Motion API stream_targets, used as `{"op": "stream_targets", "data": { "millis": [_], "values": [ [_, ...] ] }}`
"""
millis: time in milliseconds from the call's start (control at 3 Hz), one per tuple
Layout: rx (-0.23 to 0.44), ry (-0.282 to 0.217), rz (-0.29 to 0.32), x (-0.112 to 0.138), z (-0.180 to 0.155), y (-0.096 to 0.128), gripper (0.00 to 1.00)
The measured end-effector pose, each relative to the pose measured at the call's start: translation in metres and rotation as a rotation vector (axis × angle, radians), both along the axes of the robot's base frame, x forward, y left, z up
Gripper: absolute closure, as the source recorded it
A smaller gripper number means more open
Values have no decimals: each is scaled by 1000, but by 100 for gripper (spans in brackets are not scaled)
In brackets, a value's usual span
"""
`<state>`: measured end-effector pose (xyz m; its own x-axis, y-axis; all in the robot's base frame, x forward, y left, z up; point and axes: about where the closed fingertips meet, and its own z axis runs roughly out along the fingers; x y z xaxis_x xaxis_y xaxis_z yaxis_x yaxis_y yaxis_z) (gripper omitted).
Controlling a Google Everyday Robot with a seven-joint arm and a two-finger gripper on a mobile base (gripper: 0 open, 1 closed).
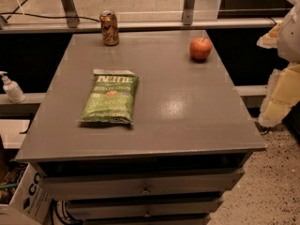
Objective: Move apple near orange can
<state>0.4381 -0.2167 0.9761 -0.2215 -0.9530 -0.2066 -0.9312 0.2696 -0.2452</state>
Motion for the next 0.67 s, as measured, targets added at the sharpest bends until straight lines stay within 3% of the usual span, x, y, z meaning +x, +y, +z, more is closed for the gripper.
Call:
{"op": "stream_targets", "data": {
  "millis": [667],
  "values": [
    [11, -26, 11, 5, 1, 1, 0]
  ]
}}
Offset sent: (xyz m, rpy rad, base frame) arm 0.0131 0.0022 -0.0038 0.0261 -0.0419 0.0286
